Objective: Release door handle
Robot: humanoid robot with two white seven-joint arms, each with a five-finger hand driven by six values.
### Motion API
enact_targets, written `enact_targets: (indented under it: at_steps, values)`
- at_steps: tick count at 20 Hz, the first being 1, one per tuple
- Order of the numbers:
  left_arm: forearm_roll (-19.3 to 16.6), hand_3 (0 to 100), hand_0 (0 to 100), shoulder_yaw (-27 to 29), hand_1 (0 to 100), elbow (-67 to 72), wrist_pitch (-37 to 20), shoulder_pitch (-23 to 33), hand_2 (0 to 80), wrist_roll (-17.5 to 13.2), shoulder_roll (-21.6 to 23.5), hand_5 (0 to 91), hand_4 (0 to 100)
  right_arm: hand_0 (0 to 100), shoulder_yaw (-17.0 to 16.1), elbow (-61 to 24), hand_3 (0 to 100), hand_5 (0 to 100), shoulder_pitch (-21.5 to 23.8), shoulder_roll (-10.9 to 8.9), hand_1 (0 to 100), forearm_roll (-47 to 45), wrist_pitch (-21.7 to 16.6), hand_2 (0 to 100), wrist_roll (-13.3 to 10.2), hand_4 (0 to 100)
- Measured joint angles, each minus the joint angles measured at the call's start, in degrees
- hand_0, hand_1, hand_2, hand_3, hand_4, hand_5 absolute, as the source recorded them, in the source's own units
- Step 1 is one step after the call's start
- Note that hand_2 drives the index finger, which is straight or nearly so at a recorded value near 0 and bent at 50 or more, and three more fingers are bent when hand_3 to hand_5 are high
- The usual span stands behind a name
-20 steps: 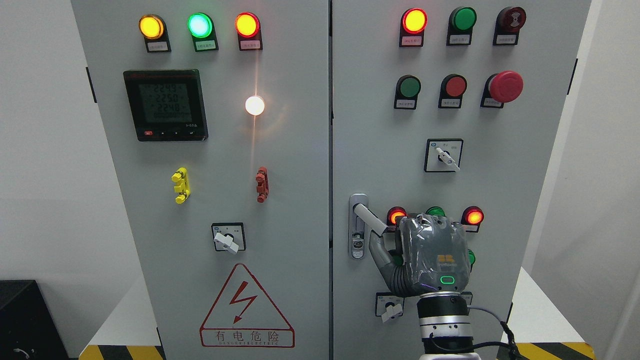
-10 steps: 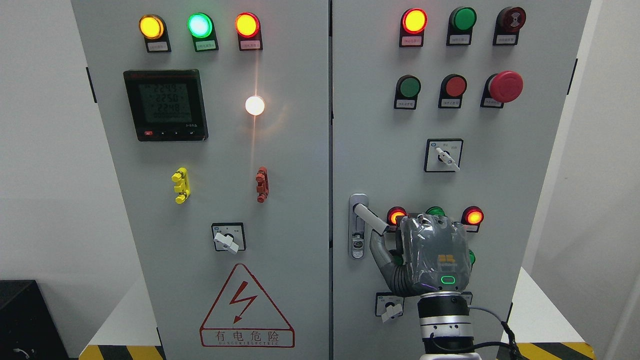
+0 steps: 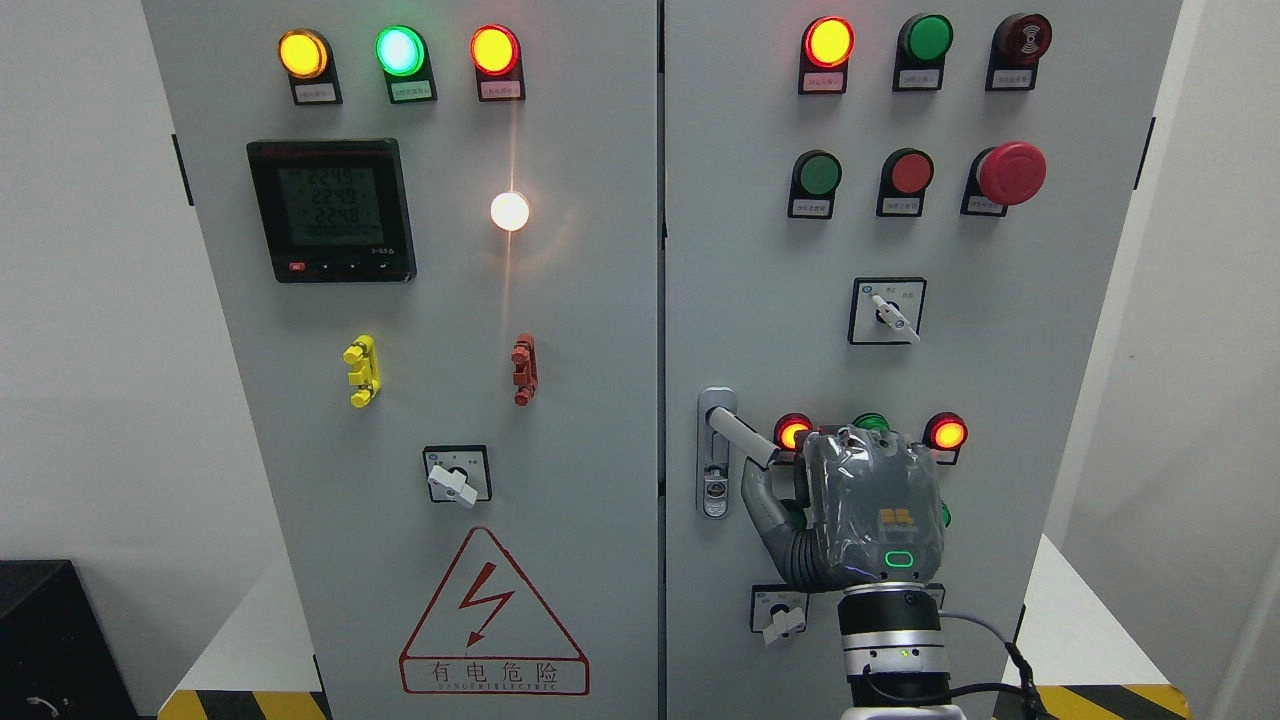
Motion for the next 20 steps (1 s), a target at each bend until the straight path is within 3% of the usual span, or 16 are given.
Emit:
enact_targets:
  at_steps: [20]
  values:
    - [0.02,0,12,0.0,56,0.0,0.0,0.0,0.0,0.0,0.0,0.0,0,59,-0.49,-0.06,100,100,-0.28,-0.05,37,-0.09,-0.09,93,0.1,99]
